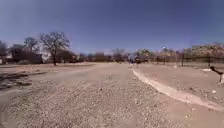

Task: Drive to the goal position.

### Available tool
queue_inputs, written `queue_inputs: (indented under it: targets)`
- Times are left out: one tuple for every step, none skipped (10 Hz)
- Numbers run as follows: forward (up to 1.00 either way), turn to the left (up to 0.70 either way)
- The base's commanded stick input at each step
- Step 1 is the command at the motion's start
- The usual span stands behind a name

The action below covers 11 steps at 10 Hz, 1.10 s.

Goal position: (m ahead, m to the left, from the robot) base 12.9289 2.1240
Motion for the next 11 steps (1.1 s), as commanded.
queue_inputs:
  targets:
    - [0.7,0.0]
    - [0.7,0.0]
    - [0.7,0.0]
    - [0.7,0.0]
    - [0.7,0.0]
    - [0.7,0.0]
    - [0.7,0.0]
    - [0.7,0.0]
    - [0.7,0.0]
    - [0.7,0.0]
    - [0.7,0.0]
